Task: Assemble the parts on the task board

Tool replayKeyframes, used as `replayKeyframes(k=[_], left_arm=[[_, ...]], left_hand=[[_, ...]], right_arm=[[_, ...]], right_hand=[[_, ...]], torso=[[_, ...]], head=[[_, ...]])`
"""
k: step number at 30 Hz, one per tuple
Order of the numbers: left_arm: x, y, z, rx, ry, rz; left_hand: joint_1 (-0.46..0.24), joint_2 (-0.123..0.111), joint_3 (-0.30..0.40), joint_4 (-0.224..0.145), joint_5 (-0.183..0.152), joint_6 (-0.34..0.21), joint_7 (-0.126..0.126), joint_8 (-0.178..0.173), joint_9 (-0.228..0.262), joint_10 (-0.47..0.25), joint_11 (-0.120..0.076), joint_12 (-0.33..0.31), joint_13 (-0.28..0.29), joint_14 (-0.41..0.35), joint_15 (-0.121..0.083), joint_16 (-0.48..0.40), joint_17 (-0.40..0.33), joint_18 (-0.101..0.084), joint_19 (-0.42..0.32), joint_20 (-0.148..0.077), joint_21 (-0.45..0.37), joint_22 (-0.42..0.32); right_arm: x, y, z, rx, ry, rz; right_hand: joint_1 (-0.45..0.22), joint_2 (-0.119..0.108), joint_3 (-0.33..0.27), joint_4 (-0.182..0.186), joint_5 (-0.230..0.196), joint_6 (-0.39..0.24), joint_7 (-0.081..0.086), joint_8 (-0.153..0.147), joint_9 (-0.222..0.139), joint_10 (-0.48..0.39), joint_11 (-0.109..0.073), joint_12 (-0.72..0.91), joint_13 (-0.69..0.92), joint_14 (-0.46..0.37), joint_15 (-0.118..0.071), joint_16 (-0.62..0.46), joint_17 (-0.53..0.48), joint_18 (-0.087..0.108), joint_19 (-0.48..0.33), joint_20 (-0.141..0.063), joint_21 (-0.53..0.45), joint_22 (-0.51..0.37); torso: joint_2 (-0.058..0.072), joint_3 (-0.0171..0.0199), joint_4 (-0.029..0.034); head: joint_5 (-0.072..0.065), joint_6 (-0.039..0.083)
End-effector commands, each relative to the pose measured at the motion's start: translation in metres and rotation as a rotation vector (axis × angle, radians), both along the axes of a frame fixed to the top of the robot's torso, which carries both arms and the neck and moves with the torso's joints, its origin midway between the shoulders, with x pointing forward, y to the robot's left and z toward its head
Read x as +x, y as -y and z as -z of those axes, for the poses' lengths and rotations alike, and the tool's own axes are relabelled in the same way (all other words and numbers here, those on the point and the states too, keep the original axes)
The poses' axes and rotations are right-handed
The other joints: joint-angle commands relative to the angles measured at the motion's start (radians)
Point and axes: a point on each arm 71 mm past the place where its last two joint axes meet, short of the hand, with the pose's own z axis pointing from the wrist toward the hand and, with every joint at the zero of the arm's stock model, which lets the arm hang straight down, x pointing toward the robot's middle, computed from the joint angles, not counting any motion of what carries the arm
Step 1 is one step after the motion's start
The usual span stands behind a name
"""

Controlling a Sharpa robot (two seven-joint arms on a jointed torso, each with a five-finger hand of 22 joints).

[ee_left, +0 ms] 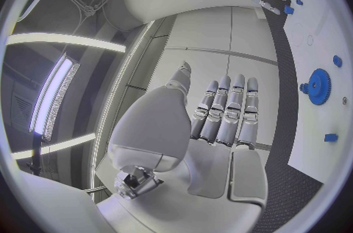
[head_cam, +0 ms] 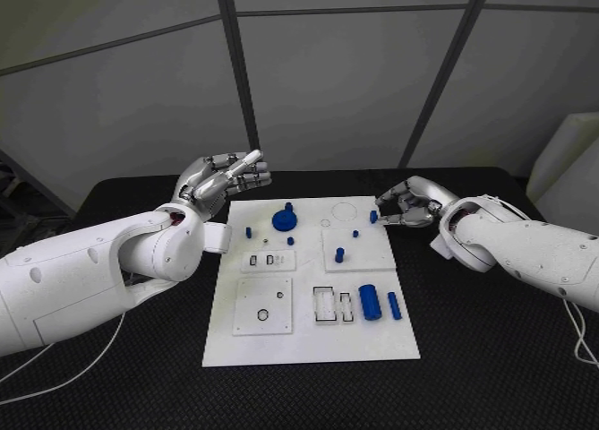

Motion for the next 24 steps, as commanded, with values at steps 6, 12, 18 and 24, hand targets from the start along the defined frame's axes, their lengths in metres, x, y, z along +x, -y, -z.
replayKeyframes(k=[6, 12, 18, 24], left_arm=[[0.0, 0.002, -0.001, 0.0, 0.009, 0.017], [0.0, 0.002, -0.001, 0.001, 0.007, 0.017], [0.0, 0.003, -0.001, 0.001, 0.005, 0.018], [0.0, 0.002, 0.0, 0.002, 0.001, 0.02]], left_hand=[[0.001, 0.008, -0.002, -0.007, -0.002, 0.008, 0.034, 0.0, 0.0, 0.01, 0.001, -0.006, -0.001, -0.002, 0.001, -0.004, -0.002, -0.026, 0.009, 0.001, 0.006, -0.002], [0.001, 0.008, -0.003, -0.008, -0.002, 0.008, 0.035, -0.001, -0.001, 0.009, 0.001, -0.007, -0.002, -0.003, 0.001, -0.005, -0.002, -0.026, 0.009, 0.001, 0.006, -0.002], [0.0, 0.008, -0.004, -0.009, -0.002, 0.008, 0.037, -0.002, -0.001, 0.009, 0.002, -0.009, -0.002, -0.003, 0.001, -0.006, -0.002, -0.026, 0.01, 0.001, 0.006, -0.002], [0.0, 0.008, -0.004, -0.009, -0.002, 0.008, 0.037, -0.002, -0.001, 0.009, 0.002, -0.009, -0.002, -0.003, 0.001, -0.006, -0.002, -0.026, 0.01, 0.001, 0.006, -0.002]], right_arm=[[0.002, -0.005, 0.002, -0.032, -0.016, 0.007], [0.005, -0.006, 0.004, -0.041, -0.029, 0.022], [0.007, -0.011, 0.006, -0.058, -0.038, 0.026], [0.009, -0.014, 0.007, -0.073, -0.045, 0.03]], right_hand=[[-0.014, 0.028, 0.007, 0.008, 0.006, 0.04, -0.005, 0.013, 0.005, 0.014, -0.004, 0.016, 0.093, 0.07, -0.001, 0.007, 0.108, -0.007, 0.106, -0.002, 0.003, 0.263], [-0.023, 0.046, 0.015, 0.012, 0.009, 0.063, -0.009, 0.016, 0.006, 0.022, -0.008, 0.028, 0.103, 0.072, -0.004, 0.01, 0.114, -0.007, 0.106, -0.004, 0.003, 0.263], [-0.024, 0.049, 0.017, 0.013, 0.009, 0.066, -0.009, 0.016, 0.006, 0.024, -0.008, 0.03, 0.105, 0.072, -0.005, 0.011, 0.116, -0.007, 0.106, -0.004, 0.003, 0.263], [-0.027, 0.047, 0.016, 0.013, 0.008, 0.065, -0.009, 0.014, 0.005, 0.023, -0.008, 0.03, 0.105, 0.072, -0.005, 0.011, 0.115, -0.007, 0.106, -0.005, 0.003, 0.263]], torso=[[-0.001, 0.0007, -0.002], [-0.001, 0.0001, -0.0004], [0.0, 0.0013, -0.0001], [-0.001, 0.0008, -0.0012]], head=[[0.005, -0.007], [0.007, -0.009], [0.006, -0.011], [0.005, -0.011]])
